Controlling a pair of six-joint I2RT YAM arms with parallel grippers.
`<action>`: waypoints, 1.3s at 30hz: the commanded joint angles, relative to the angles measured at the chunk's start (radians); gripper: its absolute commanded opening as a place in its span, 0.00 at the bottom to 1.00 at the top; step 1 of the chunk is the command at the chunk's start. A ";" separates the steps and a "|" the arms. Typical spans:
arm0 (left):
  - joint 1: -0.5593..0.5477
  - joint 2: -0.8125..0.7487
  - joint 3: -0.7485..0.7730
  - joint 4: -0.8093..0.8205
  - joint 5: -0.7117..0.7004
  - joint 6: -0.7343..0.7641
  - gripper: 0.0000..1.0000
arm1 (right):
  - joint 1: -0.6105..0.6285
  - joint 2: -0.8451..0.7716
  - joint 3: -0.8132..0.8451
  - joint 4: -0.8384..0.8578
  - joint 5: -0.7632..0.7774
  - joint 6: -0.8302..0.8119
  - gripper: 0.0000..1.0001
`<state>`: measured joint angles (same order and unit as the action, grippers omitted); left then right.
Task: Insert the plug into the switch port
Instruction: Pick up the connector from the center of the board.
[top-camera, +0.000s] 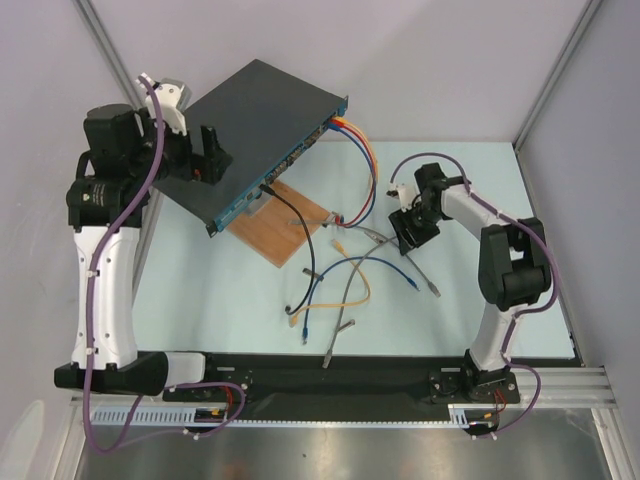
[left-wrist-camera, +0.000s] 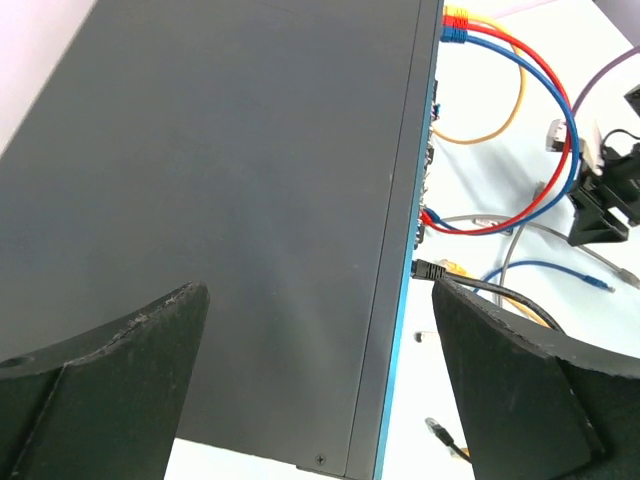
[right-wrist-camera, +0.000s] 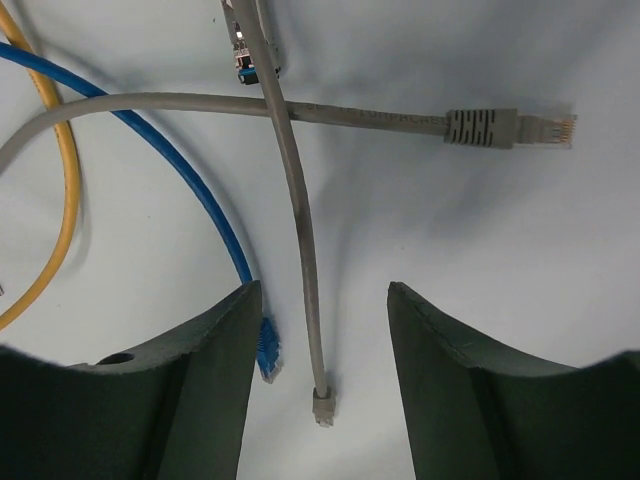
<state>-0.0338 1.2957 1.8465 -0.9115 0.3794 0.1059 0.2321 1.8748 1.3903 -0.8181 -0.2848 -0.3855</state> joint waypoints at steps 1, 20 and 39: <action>-0.008 -0.006 -0.018 0.034 0.041 -0.002 1.00 | 0.010 0.026 0.003 0.027 -0.043 -0.003 0.58; -0.047 0.001 0.010 0.075 0.131 0.064 1.00 | -0.187 -0.279 0.024 -0.254 -0.132 -0.315 0.00; -0.244 -0.082 -0.205 0.324 0.335 0.169 1.00 | -0.387 -0.801 0.226 -0.251 -0.292 -0.483 0.00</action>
<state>-0.2642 1.2667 1.6802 -0.7055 0.6338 0.2470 -0.1524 1.1358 1.5551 -1.1336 -0.5095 -0.9112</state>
